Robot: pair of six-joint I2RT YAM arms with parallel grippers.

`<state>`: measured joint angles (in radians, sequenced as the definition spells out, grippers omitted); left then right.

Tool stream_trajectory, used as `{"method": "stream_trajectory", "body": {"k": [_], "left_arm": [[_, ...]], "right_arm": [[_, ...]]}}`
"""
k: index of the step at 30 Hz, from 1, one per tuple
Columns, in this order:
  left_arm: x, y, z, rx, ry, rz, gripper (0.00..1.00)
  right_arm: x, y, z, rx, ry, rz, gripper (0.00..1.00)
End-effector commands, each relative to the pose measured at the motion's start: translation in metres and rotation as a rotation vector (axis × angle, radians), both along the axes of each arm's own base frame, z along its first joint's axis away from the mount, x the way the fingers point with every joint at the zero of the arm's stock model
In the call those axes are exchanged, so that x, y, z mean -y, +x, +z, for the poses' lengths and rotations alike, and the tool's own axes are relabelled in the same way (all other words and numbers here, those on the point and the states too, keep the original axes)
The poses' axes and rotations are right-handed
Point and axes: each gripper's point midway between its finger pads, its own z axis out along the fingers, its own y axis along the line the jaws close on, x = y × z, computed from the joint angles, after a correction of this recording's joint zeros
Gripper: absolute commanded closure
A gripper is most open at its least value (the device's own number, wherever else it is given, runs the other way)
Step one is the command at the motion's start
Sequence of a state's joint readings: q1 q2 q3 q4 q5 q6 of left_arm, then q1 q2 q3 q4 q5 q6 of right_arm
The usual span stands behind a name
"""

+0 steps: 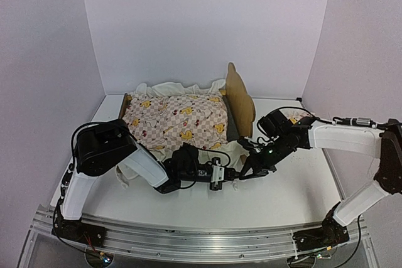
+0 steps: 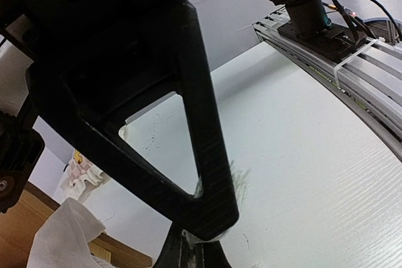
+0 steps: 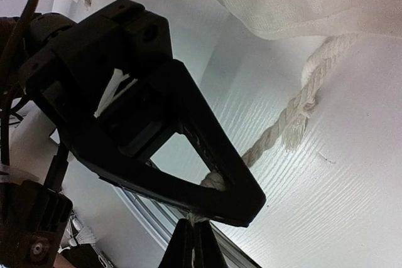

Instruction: Set up the pet bed

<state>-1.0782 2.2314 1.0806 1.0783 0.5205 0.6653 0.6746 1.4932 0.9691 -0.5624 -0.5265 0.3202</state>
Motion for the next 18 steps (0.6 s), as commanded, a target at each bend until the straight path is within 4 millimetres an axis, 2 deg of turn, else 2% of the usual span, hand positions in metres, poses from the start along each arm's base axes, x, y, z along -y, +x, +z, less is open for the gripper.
{"method": "stream_trajectory", "body": {"k": [1,4,7,10,13,18], "left_arm": [[-0.002,0.014,0.014,-0.061,-0.046,0.088,1.0],[-0.013,0.026,0.016,-0.126,-0.046,0.162,1.0],[-0.025,0.016,0.017,-0.135,-0.041,0.131,1.0],[-0.029,0.012,0.016,-0.156,-0.037,0.113,1.0],[-0.03,0.019,0.015,-0.183,-0.032,0.135,1.0],[-0.033,0.026,0.012,-0.224,-0.023,0.155,1.0]], "right_arm": [[0.003,0.015,-0.001,0.059,-0.049,-0.057,0.81],[0.031,0.027,-0.012,0.157,-0.169,-0.158,0.64],[0.045,0.033,-0.025,0.228,-0.208,-0.273,0.51],[0.036,0.031,-0.037,0.35,-0.195,-0.281,0.45],[0.033,0.031,-0.051,0.422,-0.181,-0.308,0.43],[0.014,0.039,-0.057,0.512,-0.144,-0.295,0.42]]}}
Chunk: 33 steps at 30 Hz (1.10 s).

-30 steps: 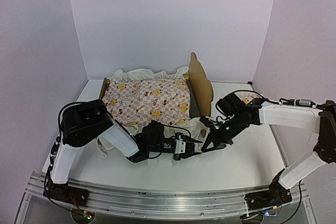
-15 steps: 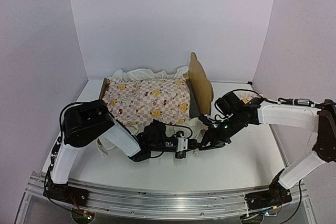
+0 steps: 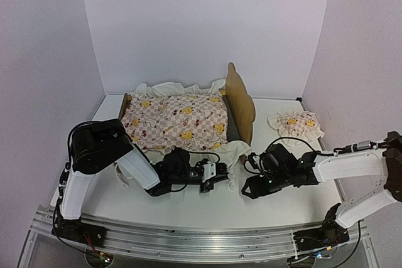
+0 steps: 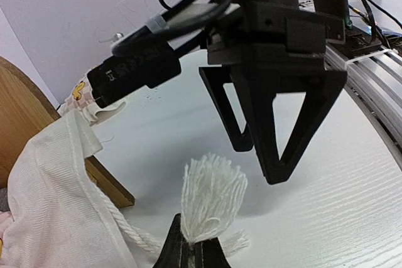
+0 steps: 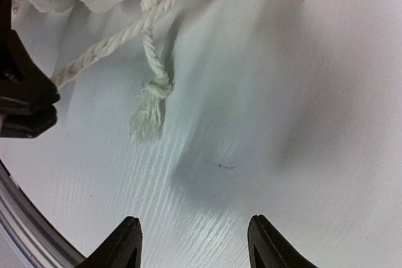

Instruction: Set up the pet bed

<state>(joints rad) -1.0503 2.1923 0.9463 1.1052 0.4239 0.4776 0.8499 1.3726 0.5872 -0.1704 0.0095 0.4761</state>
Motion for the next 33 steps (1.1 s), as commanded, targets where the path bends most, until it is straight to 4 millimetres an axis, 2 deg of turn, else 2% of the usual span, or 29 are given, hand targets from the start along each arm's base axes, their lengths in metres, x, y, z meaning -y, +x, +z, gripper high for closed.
{"method": "stream_trajectory", "body": {"k": [1,7,12,13,14,16,18,19,21,25,26,28,31,33], "left_arm": [[-0.002,0.011,0.035,-0.012,-0.079,0.028,1.0],[-0.002,0.013,0.034,-0.022,-0.078,0.038,1.0],[-0.003,0.016,0.033,-0.03,-0.078,0.047,1.0],[-0.003,0.017,0.033,-0.033,-0.078,0.049,1.0],[-0.003,0.018,0.033,-0.035,-0.079,0.053,1.0],[-0.004,0.019,0.031,-0.044,-0.072,0.057,1.0],[-0.006,0.021,0.026,-0.073,-0.054,0.062,1.0],[-0.007,0.021,0.021,-0.098,-0.039,0.063,1.0],[-0.008,0.021,0.008,-0.176,0.0,0.076,1.0],[-0.008,0.024,-0.012,-0.412,0.052,0.125,1.0],[-0.008,0.022,-0.015,-0.456,0.061,0.124,0.98],[-0.009,0.014,-0.022,-0.527,0.089,0.1,0.86],[-0.015,-0.004,-0.018,-0.527,0.109,0.01,0.64],[-0.022,-0.017,-0.009,-0.487,0.118,-0.063,0.54]], "right_arm": [[-0.03,0.04,0.017,0.201,0.089,-0.05,0.41],[-0.055,0.048,0.006,0.233,0.135,-0.02,0.41],[-0.059,0.049,-0.014,0.216,0.083,-0.016,0.44],[-0.058,0.048,-0.019,0.205,0.072,-0.02,0.48],[-0.055,0.047,-0.025,0.19,0.06,-0.031,0.56],[-0.044,0.043,-0.035,0.155,0.019,-0.068,0.8],[-0.034,0.038,-0.036,0.142,-0.011,-0.088,0.95],[-0.029,0.036,-0.034,0.136,-0.024,-0.091,0.99],[-0.025,0.031,-0.024,0.131,-0.029,-0.079,1.0],[-0.036,0.023,-0.005,0.064,0.041,-0.013,1.0],[-0.037,0.02,-0.005,0.034,0.048,-0.004,1.0],[-0.042,0.018,-0.003,-0.022,0.091,0.011,1.0],[-0.047,0.021,-0.001,-0.072,0.132,0.011,1.0],[-0.048,0.022,0.0,-0.099,0.152,0.001,1.0]]}}
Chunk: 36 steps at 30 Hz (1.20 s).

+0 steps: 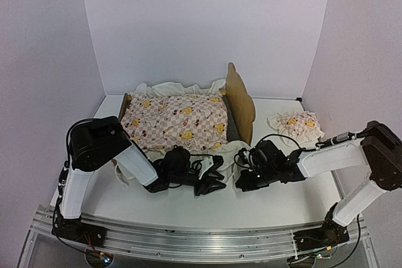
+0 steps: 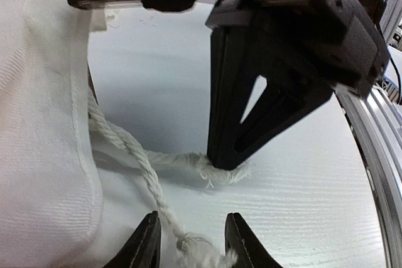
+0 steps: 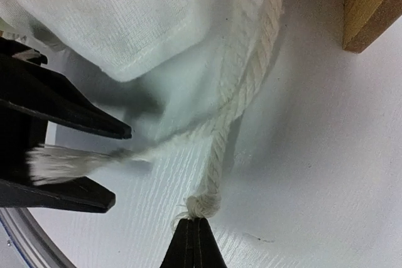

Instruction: Set up the pet bed

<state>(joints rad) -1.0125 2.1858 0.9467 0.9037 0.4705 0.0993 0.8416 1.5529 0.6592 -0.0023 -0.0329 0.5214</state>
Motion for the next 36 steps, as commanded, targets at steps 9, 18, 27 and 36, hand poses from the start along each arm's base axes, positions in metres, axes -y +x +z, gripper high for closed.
{"method": "stream_trajectory", "body": {"k": [9,18,27,36], "left_arm": [[-0.014,-0.021,0.061,0.082,-0.058,-0.173,0.48],[0.019,-0.006,0.048,0.755,-0.042,-0.18,0.56],[0.035,0.011,0.042,0.745,-0.018,-0.134,0.64],[0.031,-0.009,0.038,0.71,-0.047,-0.214,0.74]], "right_arm": [[-0.016,0.001,0.022,-0.206,0.184,-0.067,1.0],[-0.016,0.009,0.043,-0.341,0.309,-0.239,1.0],[-0.019,0.014,0.052,-0.382,0.352,-0.292,1.0],[-0.014,0.023,0.057,-0.373,0.369,-0.338,1.0]]}}
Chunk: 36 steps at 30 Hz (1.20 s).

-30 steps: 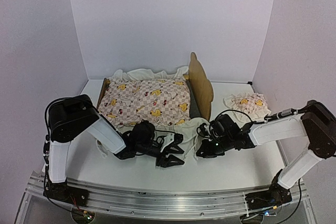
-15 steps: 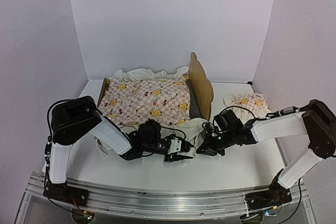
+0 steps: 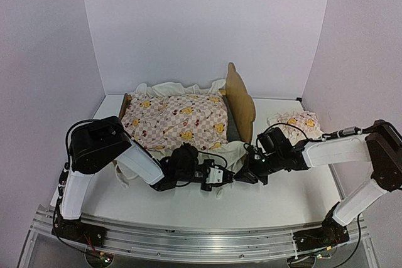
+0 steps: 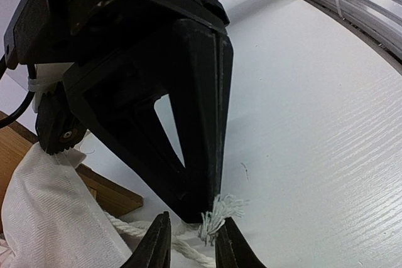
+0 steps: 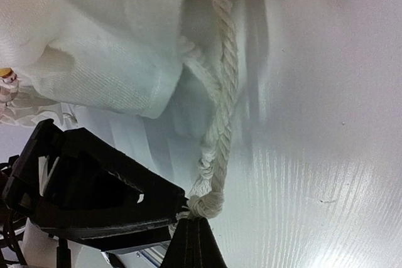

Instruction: Set up the pet bed

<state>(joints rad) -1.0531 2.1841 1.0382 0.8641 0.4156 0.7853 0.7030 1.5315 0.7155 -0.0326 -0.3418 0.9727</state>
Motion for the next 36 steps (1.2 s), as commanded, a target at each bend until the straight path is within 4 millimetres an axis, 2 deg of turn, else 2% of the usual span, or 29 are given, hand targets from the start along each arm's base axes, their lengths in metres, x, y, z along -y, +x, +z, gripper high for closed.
{"method": "stream_trajectory", "body": {"k": [1,3,8,12,14,18,21,26,31,36], "left_arm": [[0.004,-0.012,0.013,0.004,-0.047,-0.068,0.74],[0.004,-0.016,0.016,0.002,-0.059,-0.08,0.77],[0.007,-0.017,0.027,-0.002,-0.106,-0.078,0.99],[0.005,-0.015,0.027,-0.013,-0.108,-0.06,1.0],[0.004,-0.01,0.03,-0.068,-0.118,-0.027,1.0],[0.002,-0.006,0.04,-0.271,-0.136,0.007,1.0],[-0.002,-0.009,0.045,-0.448,-0.14,-0.007,1.0],[-0.005,-0.009,0.05,-0.701,-0.145,-0.011,1.0],[-0.004,0.007,0.056,-0.799,-0.175,0.034,1.0],[-0.003,0.012,0.061,-0.821,-0.185,0.027,1.0]], "right_arm": [[-0.005,0.016,0.024,0.033,0.05,-0.044,1.0],[-0.005,0.019,0.026,0.037,0.054,-0.051,1.0],[-0.005,0.019,0.023,0.029,0.055,-0.054,1.0],[-0.004,0.017,0.023,0.03,0.062,-0.047,1.0],[-0.004,0.017,0.025,0.057,0.061,-0.019,0.91],[0.001,0.016,0.037,0.222,0.034,0.123,0.62],[0.01,0.016,0.049,0.411,-0.014,0.244,0.51],[0.029,0.015,0.045,0.694,-0.124,0.378,0.49],[0.021,0.014,0.047,0.97,-0.031,0.423,0.58],[0.015,0.015,0.045,1.052,-0.001,0.434,0.59]]}}
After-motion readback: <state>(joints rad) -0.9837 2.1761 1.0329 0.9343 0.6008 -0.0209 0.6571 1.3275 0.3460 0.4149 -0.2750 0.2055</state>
